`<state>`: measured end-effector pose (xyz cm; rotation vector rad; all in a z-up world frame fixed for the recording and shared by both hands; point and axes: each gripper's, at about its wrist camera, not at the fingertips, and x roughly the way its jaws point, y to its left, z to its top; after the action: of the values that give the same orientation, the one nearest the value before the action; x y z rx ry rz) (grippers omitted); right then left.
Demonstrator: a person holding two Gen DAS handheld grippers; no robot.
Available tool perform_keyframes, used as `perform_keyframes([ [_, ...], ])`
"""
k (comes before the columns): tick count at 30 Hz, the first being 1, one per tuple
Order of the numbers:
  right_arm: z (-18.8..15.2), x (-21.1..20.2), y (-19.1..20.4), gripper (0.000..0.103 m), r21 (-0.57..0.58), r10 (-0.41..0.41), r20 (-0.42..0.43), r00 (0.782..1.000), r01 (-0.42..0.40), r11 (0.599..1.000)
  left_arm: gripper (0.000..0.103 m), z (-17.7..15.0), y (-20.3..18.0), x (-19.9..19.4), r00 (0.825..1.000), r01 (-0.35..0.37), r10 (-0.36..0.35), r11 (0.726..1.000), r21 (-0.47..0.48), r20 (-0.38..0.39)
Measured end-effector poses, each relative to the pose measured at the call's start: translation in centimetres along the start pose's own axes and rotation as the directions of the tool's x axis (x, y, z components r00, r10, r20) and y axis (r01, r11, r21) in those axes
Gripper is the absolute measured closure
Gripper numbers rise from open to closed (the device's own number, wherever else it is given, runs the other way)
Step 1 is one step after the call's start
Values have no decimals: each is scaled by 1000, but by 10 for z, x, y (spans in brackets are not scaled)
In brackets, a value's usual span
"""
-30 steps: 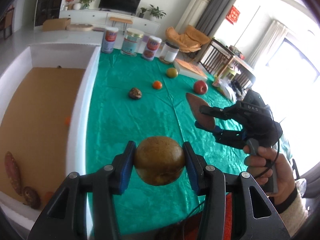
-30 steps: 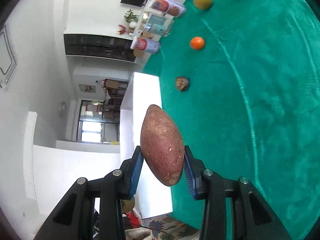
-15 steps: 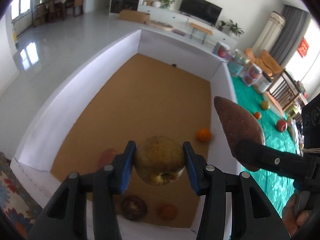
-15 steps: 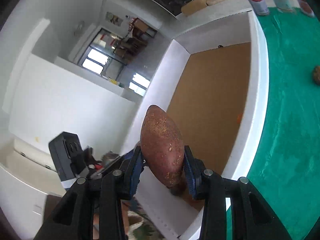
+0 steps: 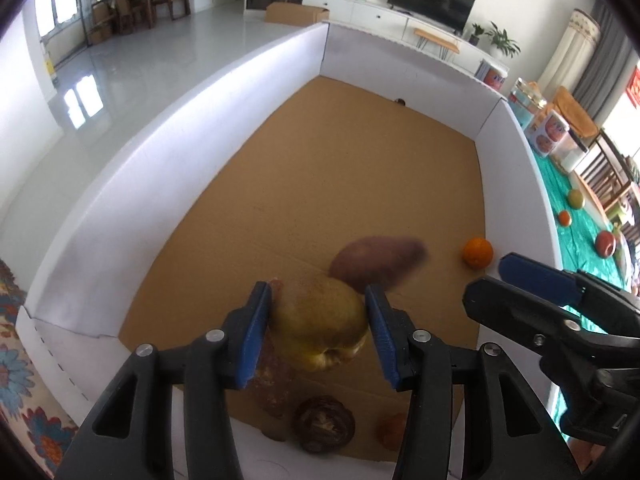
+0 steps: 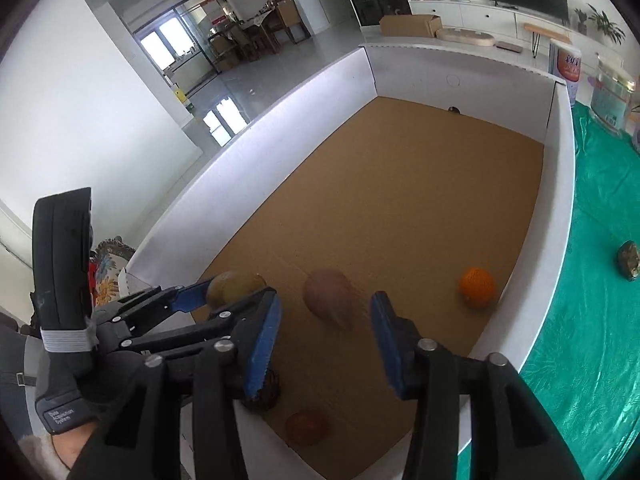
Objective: Organize fruits
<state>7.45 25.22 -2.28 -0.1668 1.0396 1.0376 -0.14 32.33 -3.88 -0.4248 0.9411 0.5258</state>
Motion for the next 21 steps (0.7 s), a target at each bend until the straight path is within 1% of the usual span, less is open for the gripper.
perform_keyframes([
  [1,-2,-8,-2,39,1,-3,26,1000,3,1000,39,-1,-2,-4,1000,-23,22,1000,10,17],
  [2,-4,-19,-5,37,1,-10,58,998,10,1000,25,-1,-4,-8,998,-41,41,999,18,38],
  [3,-7,-30,-9,35,3,-22,92,996,22,1000,14,-2,-5,-13,997,-56,55,998,23,63],
  [4,-11,-42,-15,34,12,-38,127,991,36,999,11,-2,-8,-19,994,-67,65,997,27,91],
  [6,-19,-70,-32,21,46,-74,205,976,66,997,10,-2,-17,-28,990,-62,56,997,36,132],
  [7,-26,-84,-45,18,66,-95,238,967,82,994,10,-2,-21,-33,988,-50,44,998,43,145],
  [8,-35,-99,-56,11,87,-115,261,958,95,992,10,-2,-28,-38,987,-34,26,998,49,158],
  [9,-44,-111,-70,8,110,-139,277,951,112,988,10,-3,-36,-44,985,-15,5,998,59,172],
  [10,-54,-121,-88,8,136,-172,284,943,137,981,10,-3,-46,-48,982,6,-19,997,73,186],
  [12,-76,-139,-125,6,197,-260,273,926,211,957,9,-8,-71,-61,974,50,-76,991,122,213],
  [14,-104,-153,-164,5,265,-377,236,895,314,912,8,-16,-101,-72,964,100,-142,977,187,226],
  [16,-133,-166,-202,5,328,-494,187,849,420,846,7,-28,-136,-82,950,164,-224,950,265,216],
  [18,-163,-177,-238,5,379,-595,119,795,518,767,5,-42,-172,-88,935,231,-305,911,342,180],
  [20,-187,-185,-271,5,416,-666,51,744,590,692,5,-58,-209,-88,923,294,-370,859,419,111],
  [21,-198,-188,-284,5,431,-690,24,723,615,660,5,-67,-227,-84,917,324,-393,832,450,66],
])
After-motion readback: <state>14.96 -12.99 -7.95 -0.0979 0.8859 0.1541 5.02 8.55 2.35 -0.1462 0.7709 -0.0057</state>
